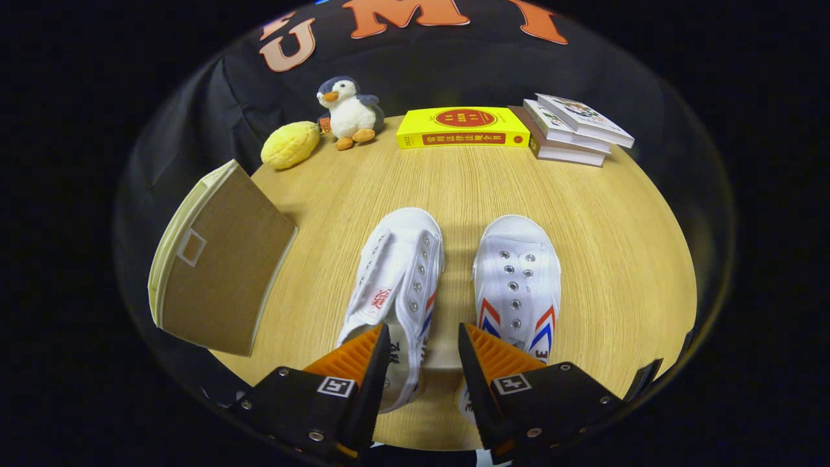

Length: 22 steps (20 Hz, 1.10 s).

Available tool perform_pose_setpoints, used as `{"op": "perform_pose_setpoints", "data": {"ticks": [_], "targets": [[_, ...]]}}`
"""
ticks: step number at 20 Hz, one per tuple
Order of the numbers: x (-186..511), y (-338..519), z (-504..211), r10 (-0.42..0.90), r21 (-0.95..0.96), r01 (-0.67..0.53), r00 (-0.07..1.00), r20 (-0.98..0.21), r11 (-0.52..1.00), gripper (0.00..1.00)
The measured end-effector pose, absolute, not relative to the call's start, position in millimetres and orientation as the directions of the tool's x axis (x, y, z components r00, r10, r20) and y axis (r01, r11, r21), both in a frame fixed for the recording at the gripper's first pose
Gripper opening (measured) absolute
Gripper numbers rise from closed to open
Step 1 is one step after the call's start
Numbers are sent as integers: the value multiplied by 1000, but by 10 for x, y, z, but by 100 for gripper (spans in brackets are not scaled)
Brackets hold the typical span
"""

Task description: Open the storage box then place both shoes into the box .Put the left shoe in first, then the right shoe, with the right side of both shoes facing outward in a uniform manner.

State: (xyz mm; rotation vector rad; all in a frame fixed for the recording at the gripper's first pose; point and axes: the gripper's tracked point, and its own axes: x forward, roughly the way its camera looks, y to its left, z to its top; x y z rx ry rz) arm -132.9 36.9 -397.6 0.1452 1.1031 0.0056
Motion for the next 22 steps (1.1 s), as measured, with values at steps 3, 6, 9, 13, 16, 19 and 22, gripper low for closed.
{"op": "perform_pose_setpoints", "data": {"ticks": [3, 6, 9, 13, 16, 19, 22], "targets": [[-1225, 435, -4094, 90, 135, 70, 444, -892, 988, 53], [-1089, 415, -4194, 58, 107, 81, 460, -886, 991, 46], [-1059, 472, -4264, 74, 133, 103, 446, -892, 986, 35], [-1049, 441, -4281, 92, 176, 159, 433, -897, 972, 22], [-1048, 428, -4260, 92, 193, 200, 425, -900, 961, 9], [-1049, 447, -4148, 91, 209, 234, 432, -897, 950, 4], [-1017, 493, -3938, 108, 243, 244, 460, -881, 939, 4]]}}
